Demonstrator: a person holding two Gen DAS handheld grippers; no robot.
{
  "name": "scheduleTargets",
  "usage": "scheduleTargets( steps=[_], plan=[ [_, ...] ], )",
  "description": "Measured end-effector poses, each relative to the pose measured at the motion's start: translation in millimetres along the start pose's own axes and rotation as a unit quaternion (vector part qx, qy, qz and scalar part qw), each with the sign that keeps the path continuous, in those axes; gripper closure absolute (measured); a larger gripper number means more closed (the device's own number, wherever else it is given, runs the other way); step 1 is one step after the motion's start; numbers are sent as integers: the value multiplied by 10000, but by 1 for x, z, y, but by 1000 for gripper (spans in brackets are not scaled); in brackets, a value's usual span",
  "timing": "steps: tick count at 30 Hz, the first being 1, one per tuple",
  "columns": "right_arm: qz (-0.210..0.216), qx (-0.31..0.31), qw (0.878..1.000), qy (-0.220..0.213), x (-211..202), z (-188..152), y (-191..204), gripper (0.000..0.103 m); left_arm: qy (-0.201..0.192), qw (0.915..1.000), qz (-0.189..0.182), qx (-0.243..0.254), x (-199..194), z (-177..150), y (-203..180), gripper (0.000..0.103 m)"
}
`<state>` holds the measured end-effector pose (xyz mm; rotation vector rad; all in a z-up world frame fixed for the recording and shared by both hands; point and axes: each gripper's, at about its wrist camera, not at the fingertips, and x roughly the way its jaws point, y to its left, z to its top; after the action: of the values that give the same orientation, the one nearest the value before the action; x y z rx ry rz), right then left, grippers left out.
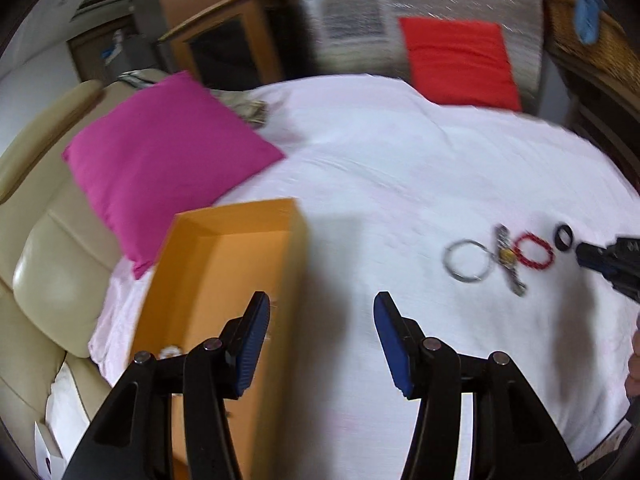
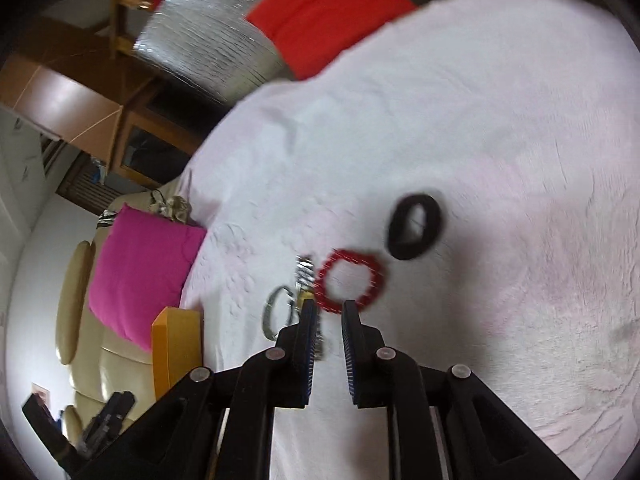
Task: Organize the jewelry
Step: 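Move the right tool toward the black rubber ring beside the red bracelet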
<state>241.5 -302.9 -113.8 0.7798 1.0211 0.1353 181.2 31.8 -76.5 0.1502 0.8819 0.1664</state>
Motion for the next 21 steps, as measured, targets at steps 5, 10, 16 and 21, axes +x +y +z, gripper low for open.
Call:
scheduleTargets(
  steps=[5, 10, 16, 21],
  plan=[
    [-64, 6, 9999, 131, 13, 9, -1, 87, 271, 9989, -250, 281, 6, -4, -41, 48],
    [-602, -107, 9977, 290, 39, 13, 3, 87, 355, 9981, -265, 439, 5, -10, -57, 48],
    [-758, -124, 9968, 212, 41, 17, 10, 87, 491, 9974, -239, 461, 12, -15, -55, 48],
    [-685, 84, 9976, 93, 26, 25, -2, 87, 624, 9967, -348, 393, 23, -19, -56, 48]
  ],
)
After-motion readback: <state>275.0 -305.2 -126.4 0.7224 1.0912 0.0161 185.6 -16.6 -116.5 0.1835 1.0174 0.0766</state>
